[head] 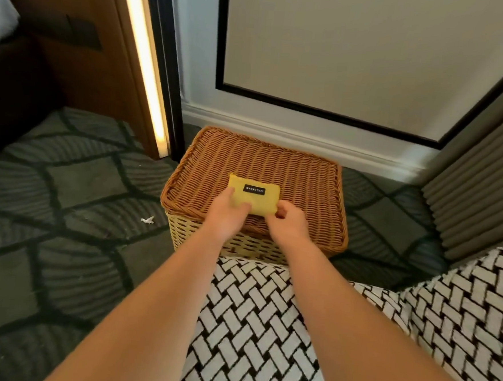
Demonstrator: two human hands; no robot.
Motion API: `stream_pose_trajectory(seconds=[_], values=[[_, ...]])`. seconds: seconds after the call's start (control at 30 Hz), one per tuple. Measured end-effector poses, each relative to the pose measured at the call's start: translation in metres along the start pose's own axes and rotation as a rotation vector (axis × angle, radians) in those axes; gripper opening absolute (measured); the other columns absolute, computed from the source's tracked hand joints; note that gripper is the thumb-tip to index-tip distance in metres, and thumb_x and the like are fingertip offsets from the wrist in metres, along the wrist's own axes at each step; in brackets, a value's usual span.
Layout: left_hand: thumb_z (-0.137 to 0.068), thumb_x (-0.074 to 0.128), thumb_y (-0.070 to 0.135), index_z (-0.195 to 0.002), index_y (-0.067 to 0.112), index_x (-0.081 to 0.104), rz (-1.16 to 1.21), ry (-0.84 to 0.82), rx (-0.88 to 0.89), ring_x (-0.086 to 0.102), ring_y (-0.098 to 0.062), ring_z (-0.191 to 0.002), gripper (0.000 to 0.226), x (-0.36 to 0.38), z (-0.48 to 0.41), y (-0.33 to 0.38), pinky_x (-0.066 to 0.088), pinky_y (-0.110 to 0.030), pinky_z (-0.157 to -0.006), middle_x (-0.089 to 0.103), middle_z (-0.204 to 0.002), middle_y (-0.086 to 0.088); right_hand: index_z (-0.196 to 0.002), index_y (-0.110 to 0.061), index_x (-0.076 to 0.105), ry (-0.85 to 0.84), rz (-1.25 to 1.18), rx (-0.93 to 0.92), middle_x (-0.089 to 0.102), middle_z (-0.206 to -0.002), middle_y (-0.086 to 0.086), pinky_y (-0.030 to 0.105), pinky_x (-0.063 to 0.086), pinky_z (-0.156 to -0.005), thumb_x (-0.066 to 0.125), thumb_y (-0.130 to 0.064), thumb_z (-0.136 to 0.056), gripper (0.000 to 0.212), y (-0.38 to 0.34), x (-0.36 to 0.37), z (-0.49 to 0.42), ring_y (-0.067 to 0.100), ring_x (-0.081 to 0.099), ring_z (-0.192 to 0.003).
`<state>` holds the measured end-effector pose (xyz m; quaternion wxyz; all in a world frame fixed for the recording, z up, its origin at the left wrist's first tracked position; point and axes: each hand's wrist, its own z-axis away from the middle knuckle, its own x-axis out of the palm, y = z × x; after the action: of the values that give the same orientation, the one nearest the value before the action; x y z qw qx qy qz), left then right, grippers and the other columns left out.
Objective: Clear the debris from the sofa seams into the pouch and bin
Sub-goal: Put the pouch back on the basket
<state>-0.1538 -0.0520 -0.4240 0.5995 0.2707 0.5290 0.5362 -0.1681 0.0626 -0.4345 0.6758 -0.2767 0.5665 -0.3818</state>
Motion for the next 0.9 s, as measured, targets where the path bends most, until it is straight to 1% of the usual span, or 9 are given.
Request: stream_pose_trajectory(seconds=[0.13,0.23,0.3,0.37,0.4,0.5,0.6,0.77,0.9], values=[[-0.097,0.045,0.024,-0.136,0.010,0.045,-0.228,-0.004,0.083,0.044,-0.019,-0.124,0.042,-0.009,0.015,-0.001,0.034,-0.021,-0.095,0.047,-0.138,-0.005,-0.120,-0.013,0.058,-0.042,0.109,-0.019,0.060,-0.113,0.004,0.024,0.039,-0.077,0.049,-0.015,-0.092,0.029,-0.004,-0.009,0.015,0.013,0.049,-0.090],[-0.098,0.040,0.028,-0.107,0.011,0.063,-0.323,-0.054,0.132,0.056,-0.012,-0.066,0.030,-0.019,0.040,-0.002,0.041,-0.015,-0.057,0.061,-0.081,0.001,-0.116,-0.018,0.060,-0.104,0.314,-0.041,0.062,-0.110,0.003,0.028,0.044,-0.081,0.046,-0.024,-0.094,0.027,-0.008,-0.020,0.035,0.017,0.055,-0.094],[-0.098,0.037,0.033,-0.086,0.014,0.061,-0.356,-0.093,0.129,0.050,-0.013,-0.054,0.033,-0.026,0.068,-0.002,0.040,-0.025,-0.053,0.056,-0.065,0.002,-0.102,-0.020,0.062,-0.156,0.506,-0.030,0.063,-0.102,0.003,0.037,0.048,-0.083,0.038,-0.029,-0.095,0.026,-0.016,-0.030,0.057,0.022,0.058,-0.092],[-0.097,0.035,0.039,-0.088,0.020,0.059,-0.524,-0.096,0.196,0.058,-0.017,-0.075,0.032,-0.026,0.098,-0.004,0.045,-0.030,-0.064,0.062,-0.082,0.000,-0.104,-0.018,0.054,-0.211,0.847,-0.081,0.060,-0.106,0.006,0.041,0.047,-0.081,0.032,-0.023,-0.095,0.025,-0.019,-0.038,0.081,0.026,0.056,-0.096],[-0.097,0.035,0.041,-0.105,0.022,0.059,-0.610,-0.084,0.231,0.056,-0.021,-0.098,0.032,-0.025,0.112,-0.007,0.047,-0.034,-0.079,0.062,-0.107,-0.002,-0.113,-0.017,0.048,-0.223,0.964,-0.136,0.057,-0.116,0.006,0.043,0.045,-0.083,0.032,-0.018,-0.094,0.025,-0.018,-0.043,0.096,0.029,0.054,-0.104],[-0.095,0.035,0.048,-0.145,0.028,0.024,-0.694,-0.064,0.265,0.008,-0.026,-0.143,0.056,-0.024,0.160,-0.018,0.029,-0.046,-0.110,0.018,-0.155,0.005,-0.140,-0.021,0.026,-0.204,0.971,-0.216,0.029,-0.149,0.002,0.046,0.024,-0.109,0.024,-0.033,-0.098,0.044,-0.005,-0.061,0.139,0.027,0.027,-0.136],[-0.094,0.035,0.054,-0.147,0.035,0.012,-0.698,-0.141,0.206,-0.013,-0.023,-0.144,0.061,-0.027,0.213,-0.024,0.015,-0.048,-0.115,-0.003,-0.158,0.009,-0.147,-0.025,-0.001,-0.259,0.960,-0.194,-0.004,-0.156,-0.001,0.045,0.007,-0.116,0.019,-0.048,-0.097,0.059,0.010,-0.088,0.185,0.019,-0.005,-0.143],[-0.094,0.037,0.052,-0.147,0.030,0.022,-0.743,-0.213,0.173,-0.003,-0.019,-0.145,0.060,-0.034,0.295,-0.027,0.011,-0.045,-0.116,0.004,-0.158,0.003,-0.147,-0.027,-0.003,-0.331,0.942,-0.155,-0.008,-0.156,-0.003,0.050,0.014,-0.112,0.031,-0.049,-0.095,0.066,0.043,-0.131,0.274,0.019,-0.006,-0.143],[-0.095,0.041,0.044,-0.140,0.021,0.039,-0.561,-0.351,0.054,0.015,-0.019,-0.143,0.050,-0.035,0.359,-0.015,0.016,-0.040,-0.116,0.020,-0.155,-0.001,-0.147,-0.025,-0.006,-0.327,0.956,-0.103,-0.008,-0.156,-0.001,0.048,0.011,-0.112,0.032,-0.049,-0.095,0.068,0.072,-0.164,0.341,0.021,-0.006,-0.143]])
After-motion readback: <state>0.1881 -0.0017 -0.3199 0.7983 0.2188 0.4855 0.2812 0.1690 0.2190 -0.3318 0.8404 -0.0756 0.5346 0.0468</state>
